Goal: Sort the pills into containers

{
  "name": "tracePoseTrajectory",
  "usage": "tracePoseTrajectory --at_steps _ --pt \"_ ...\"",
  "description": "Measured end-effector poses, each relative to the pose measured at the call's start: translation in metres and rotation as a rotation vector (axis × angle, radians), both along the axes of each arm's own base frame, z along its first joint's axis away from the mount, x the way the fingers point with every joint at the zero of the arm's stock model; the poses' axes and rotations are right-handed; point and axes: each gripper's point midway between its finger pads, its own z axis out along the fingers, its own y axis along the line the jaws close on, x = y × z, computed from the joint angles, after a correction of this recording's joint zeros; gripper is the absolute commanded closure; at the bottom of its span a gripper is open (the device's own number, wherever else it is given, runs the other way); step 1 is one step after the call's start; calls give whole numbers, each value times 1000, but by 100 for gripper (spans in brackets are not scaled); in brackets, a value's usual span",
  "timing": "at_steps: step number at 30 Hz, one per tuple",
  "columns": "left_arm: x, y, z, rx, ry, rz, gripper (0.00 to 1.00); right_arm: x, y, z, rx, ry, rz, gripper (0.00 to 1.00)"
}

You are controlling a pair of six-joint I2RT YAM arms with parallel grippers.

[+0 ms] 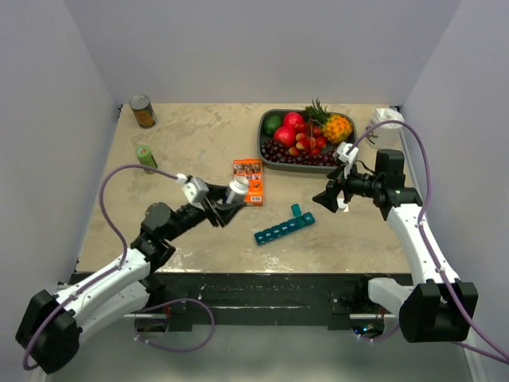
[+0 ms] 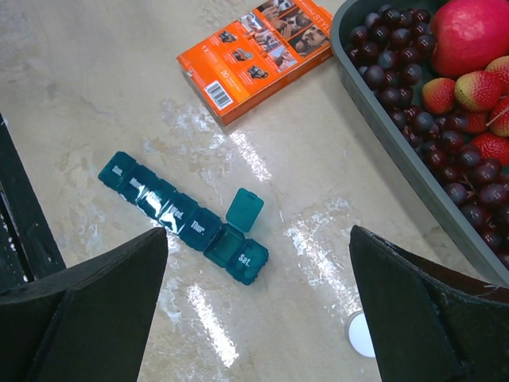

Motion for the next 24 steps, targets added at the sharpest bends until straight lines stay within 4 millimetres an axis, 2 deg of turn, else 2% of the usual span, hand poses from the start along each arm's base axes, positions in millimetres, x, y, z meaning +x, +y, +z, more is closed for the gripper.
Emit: tracePoseTrajectory --at_steps 2,3,6,8,11,17,24 --pt "-27 -26 -8 61 1 -109 100 -1 -1 -3 -2 6 -3 1" --pt "-34 -31 -10 82 -2 -132 100 -1 -1 -3 -3 6 -3 1" --pt "-29 -25 -18 123 6 -104 100 0 -1 -3 -3 3 -3 1" --pt "-27 -29 -23 161 25 -98 100 0 -1 -3 -4 3 -3 1" --pt "-38 -43 -31 211 40 -145 100 0 -1 -3 -6 1 -1 1" --pt "-45 -46 -46 254 77 -160 100 0 -2 -6 -14 -2 1 1" --pt "-47 -44 -54 251 96 -159 100 1 -5 -9 -40 -13 -2 1"
